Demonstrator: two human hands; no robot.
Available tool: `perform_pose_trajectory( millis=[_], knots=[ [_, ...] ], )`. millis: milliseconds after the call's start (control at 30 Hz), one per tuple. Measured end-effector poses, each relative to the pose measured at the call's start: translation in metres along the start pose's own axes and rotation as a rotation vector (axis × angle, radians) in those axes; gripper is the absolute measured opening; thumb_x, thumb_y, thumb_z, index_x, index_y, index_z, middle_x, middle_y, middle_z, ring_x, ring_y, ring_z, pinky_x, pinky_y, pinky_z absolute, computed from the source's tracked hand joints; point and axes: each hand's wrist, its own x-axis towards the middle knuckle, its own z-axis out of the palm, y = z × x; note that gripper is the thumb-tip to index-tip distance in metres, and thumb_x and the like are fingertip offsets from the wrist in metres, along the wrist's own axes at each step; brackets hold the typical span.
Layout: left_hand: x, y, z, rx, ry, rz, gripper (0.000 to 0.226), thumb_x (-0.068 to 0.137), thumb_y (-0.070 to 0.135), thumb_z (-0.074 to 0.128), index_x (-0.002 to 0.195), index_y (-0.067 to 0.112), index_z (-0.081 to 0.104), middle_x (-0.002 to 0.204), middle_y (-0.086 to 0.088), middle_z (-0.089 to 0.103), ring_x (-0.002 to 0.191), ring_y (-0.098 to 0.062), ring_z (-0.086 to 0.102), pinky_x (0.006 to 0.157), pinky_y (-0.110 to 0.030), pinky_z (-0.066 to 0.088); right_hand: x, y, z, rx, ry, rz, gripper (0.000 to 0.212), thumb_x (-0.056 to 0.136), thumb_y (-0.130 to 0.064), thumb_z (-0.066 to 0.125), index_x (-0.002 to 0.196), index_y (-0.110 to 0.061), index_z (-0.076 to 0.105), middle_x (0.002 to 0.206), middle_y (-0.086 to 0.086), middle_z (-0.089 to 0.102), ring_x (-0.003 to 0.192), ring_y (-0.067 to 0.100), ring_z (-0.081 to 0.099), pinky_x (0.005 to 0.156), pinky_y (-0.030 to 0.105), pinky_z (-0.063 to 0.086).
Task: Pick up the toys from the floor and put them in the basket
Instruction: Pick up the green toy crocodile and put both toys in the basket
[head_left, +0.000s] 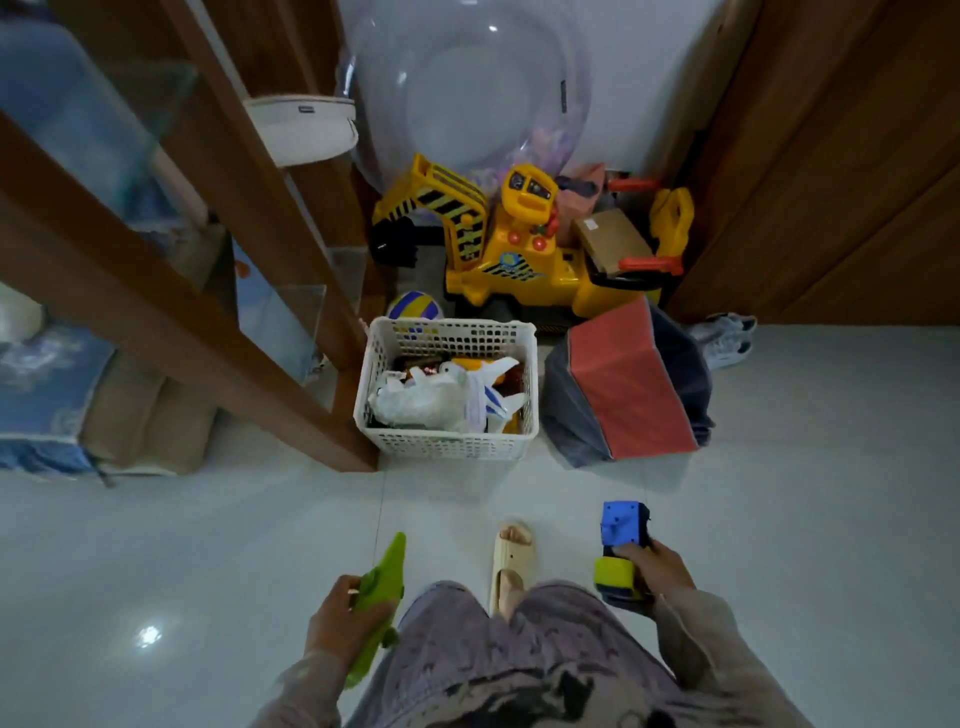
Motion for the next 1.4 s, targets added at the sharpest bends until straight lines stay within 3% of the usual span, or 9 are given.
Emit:
perform_pose_trajectory(
  millis=[367,500,767,967,1133,1233,1300,1367,1400],
  knots=[
    [0.065,0.069,-0.016,0.006,0.052,-0.039,0.044,0.076,0.02,0.075,0.113,0.007,0.055,0.118,-0.018,0.066,0.103,-0.034,0.063,0.082,-0.035,0.045,0.047,-0.138,0.059,-0.173,-0.072,-0.109,0.03,0.085,-0.001,0.06,0.114,0.004,0.058,0.105,0.024,0.061,0.097,0.041,0.06,0.097,0.063,0.044],
    [0.1,0.109,-0.029,0.031,0.022,0.014,0.035,0.076,0.019,0.074,0.104,0.012,0.055,0.113,-0.017,0.067,0.091,-0.027,0.061,0.078,-0.033,0.044,0.055,-0.141,0.077,-0.119,-0.077,-0.008,0.018,0.085,-0.003,0.06,0.103,-0.005,0.058,0.104,0.023,0.06,0.086,0.04,0.061,0.075,0.057,0.053],
    [0.186,0.185,-0.062,0.078,-0.083,0.109,0.054,0.075,0.024,0.075,0.123,0.01,0.055,0.123,-0.015,0.063,0.11,-0.031,0.06,0.088,-0.035,0.044,0.076,-0.153,0.121,-0.067,0.038,0.103,0.013,0.086,-0.001,0.06,0.096,0.003,0.055,0.089,0.02,0.057,0.077,0.039,0.058,0.085,0.064,0.048],
    [0.25,0.213,-0.069,0.174,-0.183,0.125,0.054,0.077,0.015,0.073,0.125,0.002,0.051,0.128,-0.019,0.06,0.114,-0.035,0.058,0.095,-0.04,0.047,0.117,-0.177,0.155,0.006,0.039,0.214,0.032,0.085,-0.003,0.062,0.113,0.001,0.049,0.109,0.025,0.053,0.09,0.042,0.056,0.08,0.062,0.048],
    [0.33,0.214,-0.038,0.249,-0.18,0.098,0.048,0.076,0.018,0.073,0.116,0.001,0.055,0.117,-0.023,0.064,0.107,-0.035,0.061,0.087,-0.034,0.046,0.197,-0.181,0.192,-0.079,0.026,0.294,0.01,0.084,-0.004,0.063,0.082,-0.007,0.054,0.107,0.023,0.055,0.095,0.043,0.056,0.08,0.06,0.048],
    [0.379,0.199,-0.012,0.238,-0.179,0.051,0.06,0.068,0.03,0.071,0.12,0.005,0.054,0.115,-0.021,0.066,0.101,-0.032,0.063,0.084,-0.036,0.049,0.263,-0.171,0.219,-0.213,0.029,0.268,0.023,0.082,-0.007,0.067,0.103,0.003,0.063,0.113,0.027,0.06,0.107,0.044,0.058,0.097,0.055,0.046],
    [0.41,0.189,0.006,0.368,-0.166,0.073,0.064,0.072,0.032,0.071,0.128,0.009,0.051,0.121,-0.018,0.063,0.104,-0.03,0.061,0.086,-0.036,0.047,0.306,-0.167,0.236,-0.261,0.009,0.23,0.029,0.082,-0.004,0.066,0.107,0.01,0.063,0.109,0.027,0.061,0.094,0.038,0.06,0.098,0.046,0.047],
    [0.441,0.179,0.023,0.503,-0.144,0.154,0.055,0.08,0.031,0.067,0.128,0.011,0.05,0.122,-0.015,0.063,0.109,-0.031,0.06,0.09,-0.036,0.047,0.346,-0.159,0.254,-0.269,-0.015,0.216,0.003,0.082,0.002,0.063,0.084,0.001,0.066,0.103,0.025,0.06,0.075,0.033,0.058,0.093,0.045,0.046],
    [0.457,0.174,0.032,0.553,-0.135,0.212,0.05,0.081,0.03,0.066,0.125,0.012,0.052,0.118,-0.014,0.064,0.107,-0.031,0.061,0.088,-0.036,0.047,0.366,-0.157,0.263,-0.271,-0.026,0.222,0.01,0.082,0.003,0.063,0.077,-0.006,0.064,0.101,0.023,0.059,0.072,0.032,0.057,0.091,0.045,0.046]
  ],
)
